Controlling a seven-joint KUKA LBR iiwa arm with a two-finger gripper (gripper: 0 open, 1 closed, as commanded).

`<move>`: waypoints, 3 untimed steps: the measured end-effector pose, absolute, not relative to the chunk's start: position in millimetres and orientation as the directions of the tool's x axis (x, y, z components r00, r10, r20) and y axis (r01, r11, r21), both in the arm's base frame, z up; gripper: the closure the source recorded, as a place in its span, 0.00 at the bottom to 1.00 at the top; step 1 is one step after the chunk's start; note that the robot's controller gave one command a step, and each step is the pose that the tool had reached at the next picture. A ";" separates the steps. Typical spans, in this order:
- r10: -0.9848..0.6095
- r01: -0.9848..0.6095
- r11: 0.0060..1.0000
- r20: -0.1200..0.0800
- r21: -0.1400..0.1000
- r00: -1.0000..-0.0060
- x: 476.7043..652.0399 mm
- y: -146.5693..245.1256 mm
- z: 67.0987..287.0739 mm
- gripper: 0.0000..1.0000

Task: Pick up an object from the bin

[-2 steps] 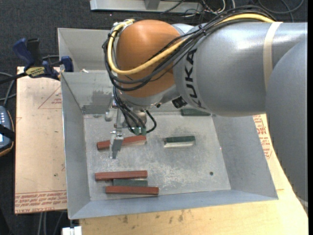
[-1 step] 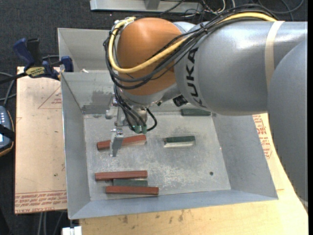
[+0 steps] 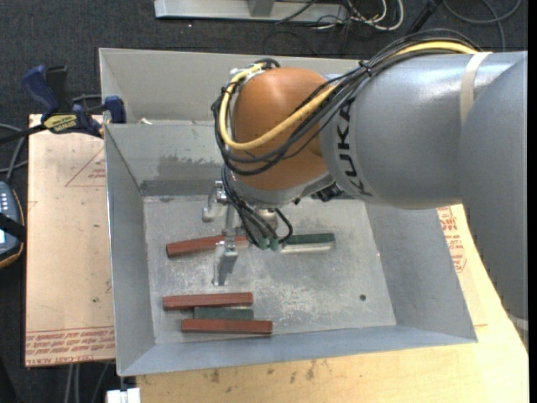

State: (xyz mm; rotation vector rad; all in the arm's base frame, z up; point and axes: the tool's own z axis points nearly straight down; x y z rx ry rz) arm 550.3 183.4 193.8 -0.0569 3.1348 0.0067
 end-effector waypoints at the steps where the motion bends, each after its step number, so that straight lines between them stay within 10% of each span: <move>1: -0.063 -0.063 0.998 -0.005 0.000 -0.998 557.2 172.0 134.3 0.00; 2: -0.228 -0.229 0.973 -0.025 0.005 -0.973 607.9 163.9 78.7 1.00; 3: -0.228 -0.229 0.974 -0.025 0.005 -0.973 607.9 163.9 78.8 1.00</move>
Offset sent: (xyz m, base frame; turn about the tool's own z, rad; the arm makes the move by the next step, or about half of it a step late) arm 0.0506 -0.0226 -0.1238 -0.1978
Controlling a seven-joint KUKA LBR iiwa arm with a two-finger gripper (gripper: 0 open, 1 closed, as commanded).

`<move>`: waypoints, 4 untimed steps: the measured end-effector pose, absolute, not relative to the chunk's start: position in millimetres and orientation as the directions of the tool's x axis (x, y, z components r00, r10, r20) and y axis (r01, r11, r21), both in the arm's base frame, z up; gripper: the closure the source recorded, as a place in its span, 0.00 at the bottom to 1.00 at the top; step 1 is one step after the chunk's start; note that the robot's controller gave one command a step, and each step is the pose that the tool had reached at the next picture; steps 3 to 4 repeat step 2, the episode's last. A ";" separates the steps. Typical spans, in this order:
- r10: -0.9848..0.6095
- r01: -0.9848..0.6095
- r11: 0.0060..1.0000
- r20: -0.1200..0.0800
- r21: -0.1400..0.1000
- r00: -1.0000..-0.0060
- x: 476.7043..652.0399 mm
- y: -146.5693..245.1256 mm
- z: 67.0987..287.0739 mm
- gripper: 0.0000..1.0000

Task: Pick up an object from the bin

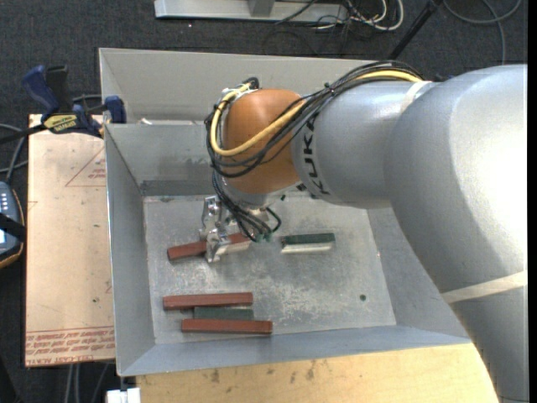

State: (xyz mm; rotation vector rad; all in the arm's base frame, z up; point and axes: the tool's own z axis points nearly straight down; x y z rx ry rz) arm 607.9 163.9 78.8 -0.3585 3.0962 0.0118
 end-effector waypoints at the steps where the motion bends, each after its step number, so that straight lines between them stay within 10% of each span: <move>1: -0.288 -0.288 0.958 0.001 0.002 -0.958 616.8 156.3 119.3 1.00; 2: -0.275 -0.275 0.962 -0.008 0.001 -0.961 619.5 166.7 302.4 1.00; 4: -0.275 -0.275 0.962 -0.008 0.001 -0.961 619.5 166.7 302.4 1.00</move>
Offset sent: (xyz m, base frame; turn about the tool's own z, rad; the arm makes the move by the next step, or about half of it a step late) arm 0.0101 0.0023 0.2215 -0.0480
